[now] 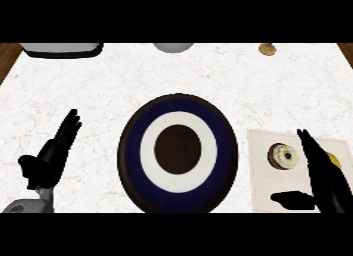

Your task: Pick the cupcake from the placemat and place it in the plate

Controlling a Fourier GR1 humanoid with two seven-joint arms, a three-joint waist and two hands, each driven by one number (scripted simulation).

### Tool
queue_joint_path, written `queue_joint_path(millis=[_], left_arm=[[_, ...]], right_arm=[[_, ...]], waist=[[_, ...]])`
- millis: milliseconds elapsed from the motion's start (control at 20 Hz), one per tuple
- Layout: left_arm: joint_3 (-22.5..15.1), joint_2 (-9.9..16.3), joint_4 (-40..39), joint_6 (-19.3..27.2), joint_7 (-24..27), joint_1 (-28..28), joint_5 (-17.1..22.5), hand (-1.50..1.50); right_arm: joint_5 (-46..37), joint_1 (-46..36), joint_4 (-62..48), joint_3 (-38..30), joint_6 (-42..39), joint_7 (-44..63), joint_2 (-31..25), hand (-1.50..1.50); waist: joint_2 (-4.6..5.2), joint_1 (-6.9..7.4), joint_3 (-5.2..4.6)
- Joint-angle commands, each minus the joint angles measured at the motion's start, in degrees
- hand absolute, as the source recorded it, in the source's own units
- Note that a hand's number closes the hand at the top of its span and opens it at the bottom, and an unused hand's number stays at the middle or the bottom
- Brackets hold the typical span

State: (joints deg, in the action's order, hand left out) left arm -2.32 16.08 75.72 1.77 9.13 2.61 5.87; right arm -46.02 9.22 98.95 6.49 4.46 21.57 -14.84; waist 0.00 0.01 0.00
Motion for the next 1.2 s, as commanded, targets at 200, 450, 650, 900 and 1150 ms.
queue_joint_path(millis=[200,450,650,900,1150], left_arm=[[0.21,-2.92,4.03,0.73,-2.91,-0.77,-2.79,0.0],[4.4,-0.54,-2.74,-2.82,-1.61,3.6,-1.98,0.0],[3.64,-0.46,7.28,-3.39,-7.9,0.04,-1.59,0.0],[3.98,-2.44,2.23,-1.34,-3.24,-0.59,-2.66,0.0],[3.97,-2.5,1.74,-1.98,-0.47,-1.9,-3.24,0.0]], right_arm=[[2.06,-3.43,-11.02,-2.78,0.6,-8.9,1.36,1.5],[1.98,-6.69,-15.49,-5.09,0.0,-14.32,-0.76,1.5],[-0.17,-10.21,-16.64,-3.86,0.65,-13.51,1.78,1.5],[3.62,13.03,-12.28,-3.98,5.93,-22.11,1.97,1.5],[0.04,22.69,-4.75,-3.01,15.49,-26.21,4.65,1.5]], waist=[[-0.01,0.13,0.02],[0.04,-0.1,0.01],[-0.02,0.27,0.03],[-0.1,-1.83,0.06],[-0.15,-1.2,-0.03]])
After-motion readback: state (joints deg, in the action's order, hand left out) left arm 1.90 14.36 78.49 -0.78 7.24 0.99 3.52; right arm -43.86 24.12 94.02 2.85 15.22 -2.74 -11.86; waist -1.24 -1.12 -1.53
